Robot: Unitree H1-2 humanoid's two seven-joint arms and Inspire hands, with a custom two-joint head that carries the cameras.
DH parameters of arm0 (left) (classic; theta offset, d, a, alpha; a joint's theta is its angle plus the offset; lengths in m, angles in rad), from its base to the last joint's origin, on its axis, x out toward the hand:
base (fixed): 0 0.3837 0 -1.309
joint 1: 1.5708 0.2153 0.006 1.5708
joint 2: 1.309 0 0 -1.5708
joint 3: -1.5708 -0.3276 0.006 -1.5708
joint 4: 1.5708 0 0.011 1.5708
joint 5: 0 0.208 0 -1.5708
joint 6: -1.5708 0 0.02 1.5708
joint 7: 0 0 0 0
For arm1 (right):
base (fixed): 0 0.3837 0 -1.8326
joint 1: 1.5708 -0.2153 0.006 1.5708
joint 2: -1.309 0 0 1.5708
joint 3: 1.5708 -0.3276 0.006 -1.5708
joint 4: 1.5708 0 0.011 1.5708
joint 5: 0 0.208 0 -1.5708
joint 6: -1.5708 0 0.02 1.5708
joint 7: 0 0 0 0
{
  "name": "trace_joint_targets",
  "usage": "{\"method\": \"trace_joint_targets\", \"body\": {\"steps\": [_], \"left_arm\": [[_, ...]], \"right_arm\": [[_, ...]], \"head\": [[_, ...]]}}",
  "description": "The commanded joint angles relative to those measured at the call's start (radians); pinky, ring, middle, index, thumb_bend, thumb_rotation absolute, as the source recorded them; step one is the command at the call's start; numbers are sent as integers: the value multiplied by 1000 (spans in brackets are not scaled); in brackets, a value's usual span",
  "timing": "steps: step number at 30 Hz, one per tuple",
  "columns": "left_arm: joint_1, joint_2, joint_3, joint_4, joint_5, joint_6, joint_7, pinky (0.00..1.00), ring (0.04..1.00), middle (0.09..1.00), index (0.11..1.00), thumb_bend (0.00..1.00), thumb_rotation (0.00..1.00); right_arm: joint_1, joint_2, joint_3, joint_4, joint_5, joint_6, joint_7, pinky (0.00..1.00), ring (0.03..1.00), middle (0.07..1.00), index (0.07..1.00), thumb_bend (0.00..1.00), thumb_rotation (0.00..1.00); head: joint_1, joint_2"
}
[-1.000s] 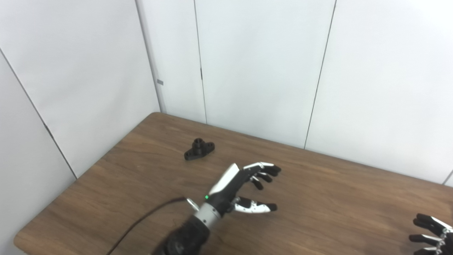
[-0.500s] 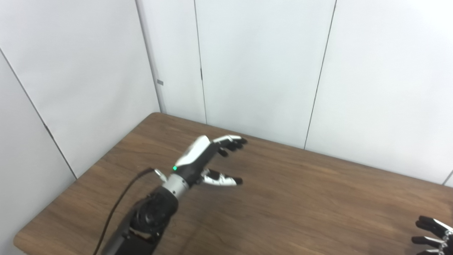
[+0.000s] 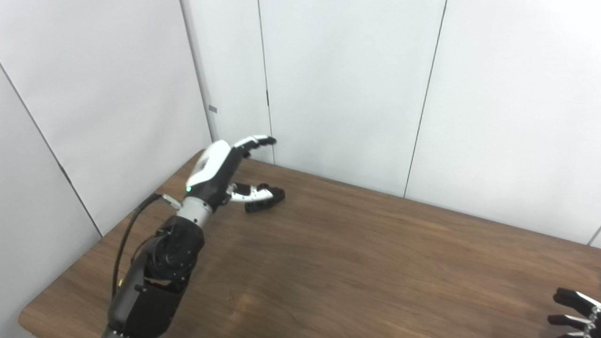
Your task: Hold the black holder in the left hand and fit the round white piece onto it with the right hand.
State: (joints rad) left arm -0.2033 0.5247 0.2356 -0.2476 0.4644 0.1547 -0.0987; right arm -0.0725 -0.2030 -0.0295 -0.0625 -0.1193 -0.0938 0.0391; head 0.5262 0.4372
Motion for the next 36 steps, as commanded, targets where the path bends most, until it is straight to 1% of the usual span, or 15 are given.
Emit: {"method": "trace_joint_targets", "body": {"steps": [1,4,6,7,8,9,12,16,20,26,31,36], "left_arm": [[-42,37,18,-5,39,10,44,800,871,876,820,731,89],[-45,52,7,12,100,51,51,840,923,922,835,759,154],[-47,66,-4,26,142,82,44,889,981,979,856,824,260],[-48,70,-7,29,154,92,41,911,990,989,864,854,291],[-50,74,-12,34,165,109,35,922,995,995,869,869,307],[-53,78,-16,40,174,130,27,951,998,998,880,911,334],[-62,90,-31,60,189,189,0,994,1000,1000,909,981,381],[-70,112,-61,88,211,249,-31,1000,1000,1000,933,1000,452],[-78,122,-87,125,225,280,-36,1000,1000,1000,927,1000,474],[-101,125,-118,190,234,287,-30,1000,1000,1000,918,1000,458],[-114,128,-153,235,232,285,-38,1000,1000,1000,902,1000,476],[-123,119,-186,273,242,299,-30,989,1000,1000,884,1000,466]], "right_arm": [[-20,-16,-9,-27,6,-29,2,429,619,753,736,676,79],[-18,-15,-10,-28,3,-24,-1,440,629,756,739,681,88],[-15,-14,-10,-31,3,-23,0,443,633,760,740,678,77],[-14,-14,-10,-33,4,-22,1,445,635,761,740,677,77],[-13,-14,-10,-35,5,-20,2,445,636,762,739,677,77],[-13,-14,-10,-36,6,-20,2,441,631,759,738,676,72],[-11,-14,-10,-36,9,-21,4,435,625,754,733,683,103],[-8,-12,-10,-43,9,-20,4,427,623,751,731,691,95],[-7,-13,-10,-39,10,-29,7,425,618,750,729,694,109],[-7,-14,-11,-42,5,-25,6,425,617,751,732,700,144],[-8,-11,-13,-44,5,-30,4,414,600,743,728,695,126],[-8,-12,-14,-47,4,-29,4,416,602,744,727,699,148]], "head": [[0,4],[-1,6],[-2,7],[-2,9],[-3,9],[-4,10],[-9,13],[-11,15],[-14,16],[-18,17],[-23,18],[-26,20]]}}
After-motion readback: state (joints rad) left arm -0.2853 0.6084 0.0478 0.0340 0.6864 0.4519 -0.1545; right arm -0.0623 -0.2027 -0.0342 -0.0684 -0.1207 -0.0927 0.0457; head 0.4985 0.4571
